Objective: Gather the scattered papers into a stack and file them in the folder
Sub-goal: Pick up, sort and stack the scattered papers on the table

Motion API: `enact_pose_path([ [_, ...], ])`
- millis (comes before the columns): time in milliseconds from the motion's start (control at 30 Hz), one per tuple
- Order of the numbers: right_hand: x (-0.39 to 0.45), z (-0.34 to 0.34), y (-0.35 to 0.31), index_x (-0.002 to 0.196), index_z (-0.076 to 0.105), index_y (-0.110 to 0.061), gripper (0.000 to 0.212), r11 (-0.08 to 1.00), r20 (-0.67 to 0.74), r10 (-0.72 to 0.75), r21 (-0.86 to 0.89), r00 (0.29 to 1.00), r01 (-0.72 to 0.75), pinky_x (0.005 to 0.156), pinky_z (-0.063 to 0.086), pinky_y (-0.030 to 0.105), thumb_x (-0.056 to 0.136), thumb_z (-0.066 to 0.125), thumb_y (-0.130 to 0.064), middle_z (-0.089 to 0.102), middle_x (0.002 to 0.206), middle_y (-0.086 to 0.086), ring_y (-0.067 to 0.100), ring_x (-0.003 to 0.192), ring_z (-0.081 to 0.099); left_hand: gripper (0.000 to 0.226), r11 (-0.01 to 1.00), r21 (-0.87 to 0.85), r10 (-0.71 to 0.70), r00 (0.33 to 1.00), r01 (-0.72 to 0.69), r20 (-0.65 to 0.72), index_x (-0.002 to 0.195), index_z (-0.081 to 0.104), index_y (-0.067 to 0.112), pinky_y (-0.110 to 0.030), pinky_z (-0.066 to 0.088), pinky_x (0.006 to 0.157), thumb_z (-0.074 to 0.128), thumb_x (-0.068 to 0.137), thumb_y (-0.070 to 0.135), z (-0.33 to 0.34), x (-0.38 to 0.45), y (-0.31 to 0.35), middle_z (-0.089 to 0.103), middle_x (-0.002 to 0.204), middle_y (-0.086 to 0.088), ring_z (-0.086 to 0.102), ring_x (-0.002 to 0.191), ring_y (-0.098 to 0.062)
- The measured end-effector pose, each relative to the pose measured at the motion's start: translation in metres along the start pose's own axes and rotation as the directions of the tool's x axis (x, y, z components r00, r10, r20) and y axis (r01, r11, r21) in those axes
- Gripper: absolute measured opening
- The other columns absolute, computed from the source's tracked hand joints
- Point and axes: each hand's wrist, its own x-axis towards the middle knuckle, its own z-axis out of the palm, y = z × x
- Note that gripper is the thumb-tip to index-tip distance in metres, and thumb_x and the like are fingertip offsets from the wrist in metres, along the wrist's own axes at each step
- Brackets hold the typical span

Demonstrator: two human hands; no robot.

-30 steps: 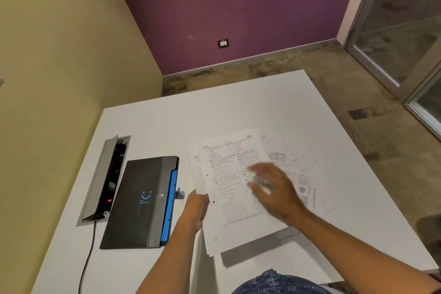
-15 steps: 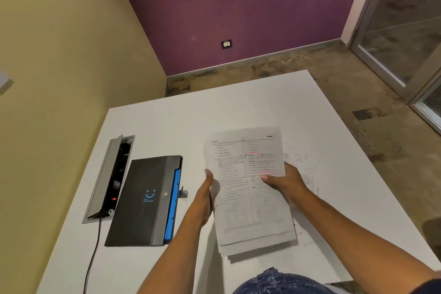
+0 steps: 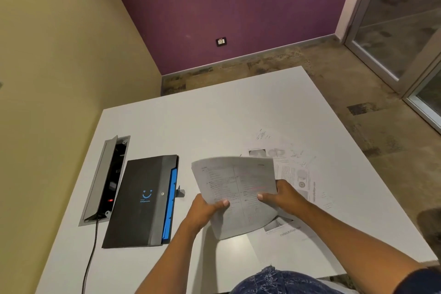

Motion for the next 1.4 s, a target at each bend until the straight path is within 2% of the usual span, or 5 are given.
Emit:
enact_pose_path([
  [600,0.011,-0.008,0.011,0.098,0.077,-0.004,0.007,0.996,-0.078,0.035,0.081,0.996,-0.029,0.083,0.052,0.018,0.092,0.072,-0.006,0.076,0.096,0.006,0.02,0.094,0.069,0.037,0.999,0.032,-0.028,1.0,0.028,0.0,0.117,0.065,0.02,-0.029,0.057,0.09,0.08,0.085,0.009,0.002,0.003,-0.002,0.072,0.114,-0.004,0.066,0.11,-0.024],
  [733,0.015,-0.022,0.021,0.116,0.071,-0.017,0.035,0.995,-0.052,0.088,-0.032,0.995,-0.09,0.085,0.056,0.023,0.083,0.083,-0.011,0.073,0.111,0.005,0.022,0.106,0.068,0.031,0.998,-0.033,-0.052,0.997,0.05,-0.054,0.116,0.071,0.018,-0.035,0.06,0.09,0.081,0.087,0.021,-0.001,0.011,0.003,0.077,0.109,-0.002,0.072,0.105,-0.023],
  [867,0.008,-0.04,0.049,0.154,0.036,-0.028,0.11,0.545,-0.179,0.173,-0.802,0.968,-0.246,0.109,0.043,0.036,0.058,0.087,-0.043,0.037,0.161,-0.006,0.019,0.142,0.042,0.014,0.992,-0.106,-0.087,0.988,0.073,-0.127,0.11,0.071,0.017,-0.027,0.061,0.078,0.07,0.096,0.016,-0.003,0.015,0.009,0.076,0.108,-0.005,0.072,0.105,-0.028],
  [967,0.0,-0.045,0.069,0.163,0.006,-0.021,0.135,0.271,-0.144,0.216,-0.941,0.966,-0.201,0.12,0.026,0.048,0.061,0.082,-0.067,-0.004,0.172,0.009,0.03,0.158,0.009,0.02,0.956,-0.273,-0.149,0.98,0.108,-0.134,0.116,0.064,0.015,-0.023,0.061,0.072,0.065,0.098,0.006,-0.006,0.013,0.008,0.073,0.112,-0.004,0.069,0.105,-0.024],
  [1400,-0.013,-0.047,0.101,0.158,0.032,-0.012,0.088,0.065,-0.087,0.142,-0.993,0.986,-0.097,0.088,0.057,0.056,0.085,0.046,-0.059,0.039,0.155,0.031,0.055,0.131,0.049,0.027,0.921,-0.368,-0.203,0.964,0.13,-0.169,0.12,0.059,0.015,-0.031,0.061,0.077,0.062,0.098,0.0,-0.018,0.009,-0.004,0.07,0.118,-0.005,0.068,0.103,-0.022],
])
